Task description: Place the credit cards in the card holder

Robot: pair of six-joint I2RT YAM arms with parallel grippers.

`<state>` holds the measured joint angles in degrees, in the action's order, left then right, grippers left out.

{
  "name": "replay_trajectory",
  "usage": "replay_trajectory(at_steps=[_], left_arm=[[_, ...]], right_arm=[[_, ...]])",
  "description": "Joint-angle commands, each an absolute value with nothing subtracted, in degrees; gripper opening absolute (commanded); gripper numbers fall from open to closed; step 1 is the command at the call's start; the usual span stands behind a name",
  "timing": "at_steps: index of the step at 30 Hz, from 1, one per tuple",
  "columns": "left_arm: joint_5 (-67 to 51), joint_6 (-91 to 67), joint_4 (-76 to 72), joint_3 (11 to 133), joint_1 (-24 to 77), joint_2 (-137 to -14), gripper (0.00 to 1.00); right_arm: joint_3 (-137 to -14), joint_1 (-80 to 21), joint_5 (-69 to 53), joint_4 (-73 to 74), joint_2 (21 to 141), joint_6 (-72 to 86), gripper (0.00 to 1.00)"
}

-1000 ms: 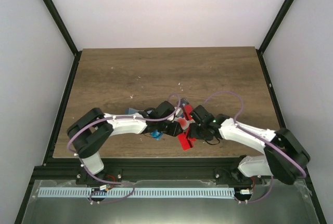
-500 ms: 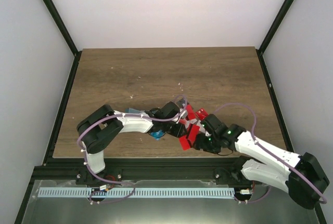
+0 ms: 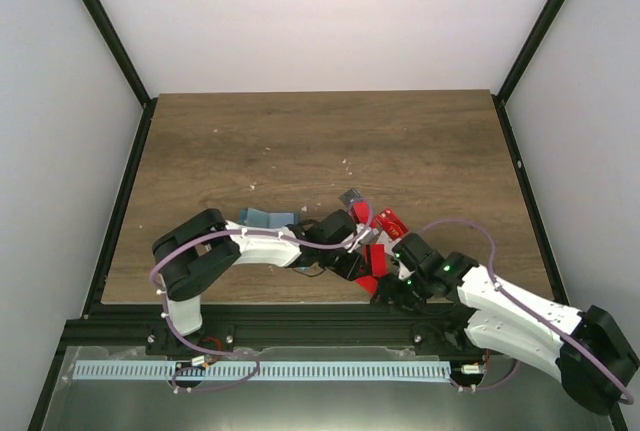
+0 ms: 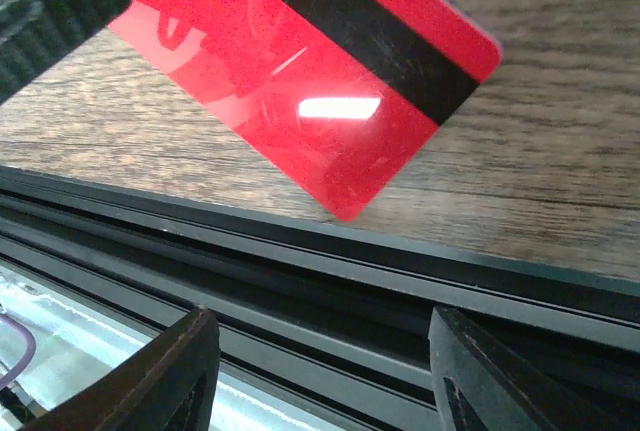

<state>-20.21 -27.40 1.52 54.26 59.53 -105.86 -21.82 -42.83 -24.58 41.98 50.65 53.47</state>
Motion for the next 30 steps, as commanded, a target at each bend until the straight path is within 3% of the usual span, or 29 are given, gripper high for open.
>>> replay_trajectory(at_steps=[1, 8, 14, 30], left_arm=[[-20.3, -27.4, 1.4, 53.5, 60.7, -107.8, 0.31], [-15.0, -27.4, 3.3, 54.1, 60.8, -106.2, 0.30], [-11.4, -26.9, 4.8, 57.2, 60.9, -107.7, 0.36], [-18.2, -24.7, 5.2, 60.6, 63.3, -113.0, 0.37]], right_arm=[[-19.0, -42.6, -27.1, 37.7, 50.0, 56.4, 0.60], [-17.6, -42.6, -22.4, 37.4, 48.4, 59.4, 0.59], [-17.3, -42.5, -17.1, 36.9, 47.8, 60.9, 0.61], [-12.7, -39.8, -18.6, 31.6, 44.1, 64.7, 0.64]])
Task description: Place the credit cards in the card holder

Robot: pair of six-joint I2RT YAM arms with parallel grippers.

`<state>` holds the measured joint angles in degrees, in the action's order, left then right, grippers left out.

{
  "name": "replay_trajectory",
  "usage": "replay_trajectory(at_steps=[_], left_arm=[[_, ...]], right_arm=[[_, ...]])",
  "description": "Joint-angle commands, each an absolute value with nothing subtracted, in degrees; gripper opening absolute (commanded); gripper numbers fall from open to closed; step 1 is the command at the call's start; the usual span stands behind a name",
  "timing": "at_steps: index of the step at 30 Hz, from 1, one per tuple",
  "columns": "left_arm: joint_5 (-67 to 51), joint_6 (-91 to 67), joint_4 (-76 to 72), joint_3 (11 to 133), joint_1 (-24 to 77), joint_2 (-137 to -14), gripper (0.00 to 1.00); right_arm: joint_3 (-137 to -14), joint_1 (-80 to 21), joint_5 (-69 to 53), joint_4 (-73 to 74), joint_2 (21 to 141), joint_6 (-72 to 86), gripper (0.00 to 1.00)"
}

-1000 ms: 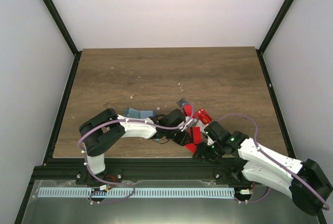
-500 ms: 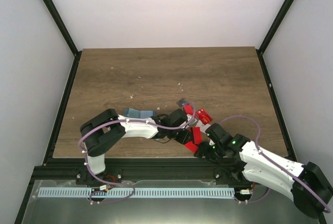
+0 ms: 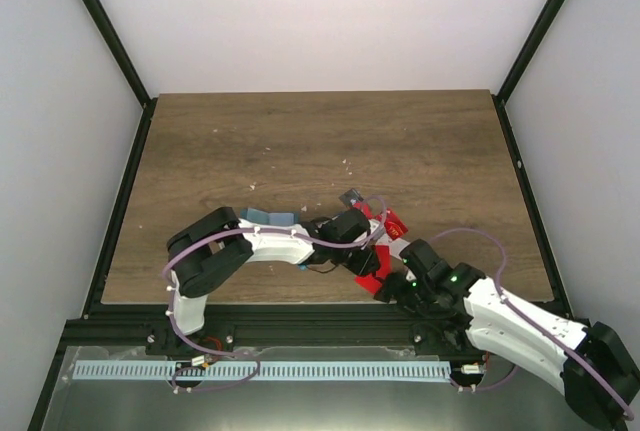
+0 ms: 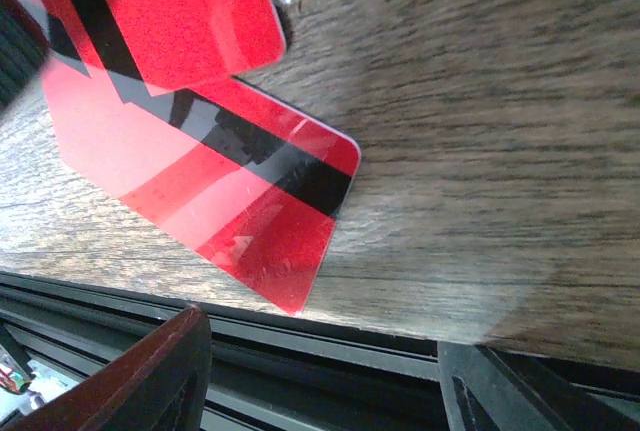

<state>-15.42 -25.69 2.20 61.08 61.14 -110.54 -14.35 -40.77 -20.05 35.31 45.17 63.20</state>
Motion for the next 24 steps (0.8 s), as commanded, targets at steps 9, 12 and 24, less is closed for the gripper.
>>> replay_trajectory(at_steps=[9, 12, 24], left_arm=[[-22.3, -24.5, 2.7, 60.4, 65.8, -114.9, 0.37], [-23.5, -24.4, 2.1, 60.4, 66.0, -115.1, 0.36], [-27.5, -25.7, -0.3, 57.2, 66.0, -112.6, 0.36]], right_arm=[[-11.3, -39.1, -19.6, 29.8, 43.0, 65.4, 0.63], [-10.8, -39.0, -19.9, 29.3, 42.7, 65.7, 0.62], [-6.7, -38.9, -23.1, 21.1, 42.5, 69.1, 0.57]])
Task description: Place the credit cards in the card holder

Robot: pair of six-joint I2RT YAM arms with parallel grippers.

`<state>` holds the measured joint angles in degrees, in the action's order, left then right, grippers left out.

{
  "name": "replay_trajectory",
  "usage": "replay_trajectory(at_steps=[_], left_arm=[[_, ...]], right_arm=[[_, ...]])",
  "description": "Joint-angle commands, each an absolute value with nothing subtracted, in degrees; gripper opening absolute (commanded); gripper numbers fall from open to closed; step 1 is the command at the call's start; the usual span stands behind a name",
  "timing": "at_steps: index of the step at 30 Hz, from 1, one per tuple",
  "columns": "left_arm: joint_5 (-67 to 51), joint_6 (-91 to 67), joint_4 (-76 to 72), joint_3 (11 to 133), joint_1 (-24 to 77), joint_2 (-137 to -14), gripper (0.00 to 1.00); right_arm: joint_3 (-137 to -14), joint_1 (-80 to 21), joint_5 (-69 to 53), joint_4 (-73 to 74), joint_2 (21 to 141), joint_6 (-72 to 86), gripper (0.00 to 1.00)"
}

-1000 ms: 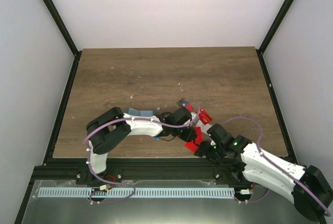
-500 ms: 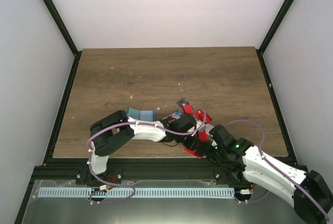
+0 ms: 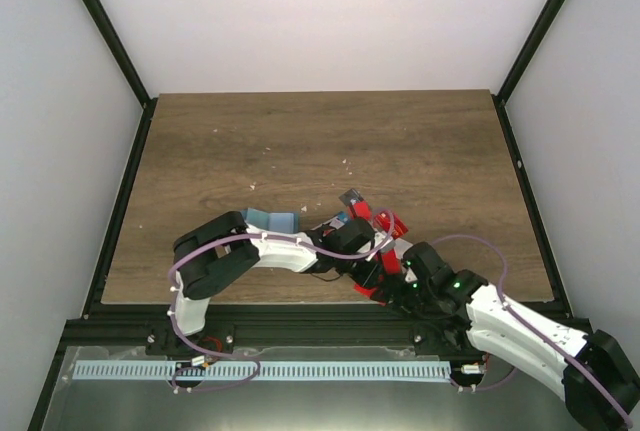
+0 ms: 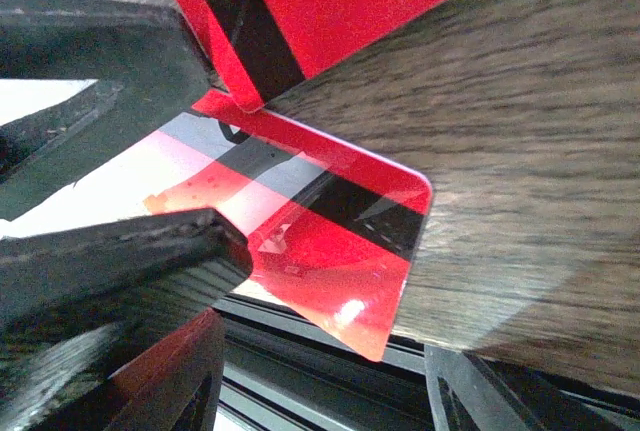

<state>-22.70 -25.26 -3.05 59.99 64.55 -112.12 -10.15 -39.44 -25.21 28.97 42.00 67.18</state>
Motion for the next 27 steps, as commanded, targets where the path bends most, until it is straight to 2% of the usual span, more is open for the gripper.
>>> replay_trajectory(at_steps=[1, 13, 21, 27], left_arm=[[-27.7, -25.8, -0.6, 56.6, 66.0, -112.3, 0.36], [-31.6, -24.8, -3.2, 52.4, 66.6, -110.5, 0.36], [-32.7, -24.3, -3.5, 52.3, 66.7, -110.8, 0.36], [-33.1, -24.9, -4.6, 51.6, 66.6, -109.9, 0.36]], right_arm=[[-6.6, -38.9, -23.0, 20.8, 42.3, 69.3, 0.56], [-4.8, -39.0, -23.8, 15.6, 44.2, 70.7, 0.50], [-4.6, -39.0, -23.9, 15.3, 44.0, 70.7, 0.31], [-4.5, -39.0, -24.1, 15.3, 43.4, 71.0, 0.13]])
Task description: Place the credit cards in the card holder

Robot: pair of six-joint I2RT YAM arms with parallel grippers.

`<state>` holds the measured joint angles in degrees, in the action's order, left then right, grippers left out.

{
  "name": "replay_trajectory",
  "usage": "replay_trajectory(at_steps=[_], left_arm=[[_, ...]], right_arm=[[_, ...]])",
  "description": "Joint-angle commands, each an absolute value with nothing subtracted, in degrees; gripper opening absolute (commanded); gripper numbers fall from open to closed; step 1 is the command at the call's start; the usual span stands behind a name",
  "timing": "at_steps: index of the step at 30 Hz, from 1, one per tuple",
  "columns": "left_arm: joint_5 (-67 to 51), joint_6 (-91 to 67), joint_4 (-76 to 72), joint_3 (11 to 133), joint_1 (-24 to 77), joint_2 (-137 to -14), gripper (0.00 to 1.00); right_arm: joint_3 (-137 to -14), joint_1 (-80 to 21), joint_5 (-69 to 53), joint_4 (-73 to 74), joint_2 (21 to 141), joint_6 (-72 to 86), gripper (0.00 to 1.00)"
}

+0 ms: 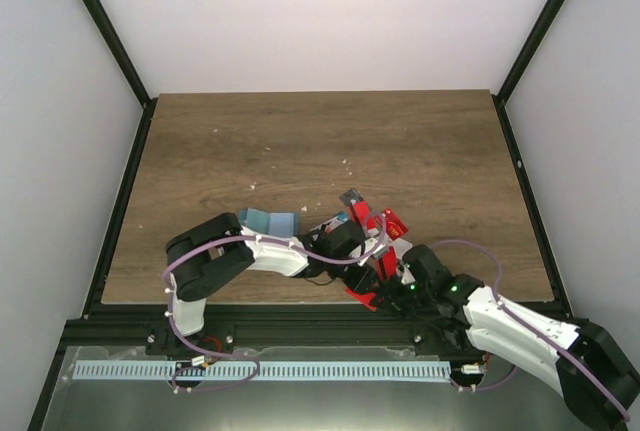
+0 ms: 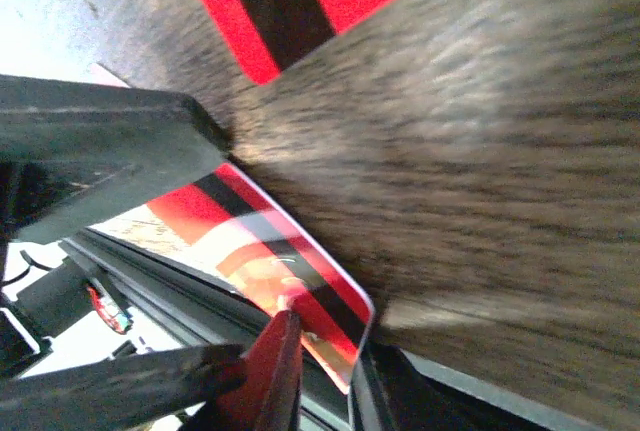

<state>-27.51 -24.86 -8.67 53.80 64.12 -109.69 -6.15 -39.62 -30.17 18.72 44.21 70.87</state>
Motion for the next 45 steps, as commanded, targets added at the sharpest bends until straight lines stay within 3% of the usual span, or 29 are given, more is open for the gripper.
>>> replay_trajectory(at_steps=[1, 4, 14, 26, 35, 45], left_arm=[[-32.9, -25.2, -4.7, 51.5, 66.6, -109.4, 0.36], [-31.3, -26.6, -4.2, 51.6, 65.9, -107.1, 0.36], [-19.4, -31.2, 5.0, 51.0, 58.6, -88.6, 0.38], [-5.8, -39.5, 11.6, 44.3, 44.6, -59.7, 0.49], [-12.3, -46.7, -2.0, 38.2, 40.3, -51.2, 0.52], [-21.3, -48.6, -17.6, 35.4, 37.6, -52.8, 0.51]], right_arm=[[-4.5, -38.9, -24.3, 15.2, 43.2, 71.0, 0.11], [-5.0, -38.9, -24.9, 15.7, 42.7, 70.9, 0.01], [-11.0, -38.9, -25.1, 15.7, 40.3, 70.4, 0.01], [-22.1, -38.8, -15.4, -10.1, 52.1, 73.9, 0.01], [-30.4, -38.8, -12.1, -28.8, 60.3, 74.2, 0.01], [-32.3, -38.9, -20.3, -47.6, 67.2, 80.0, 0.01]])
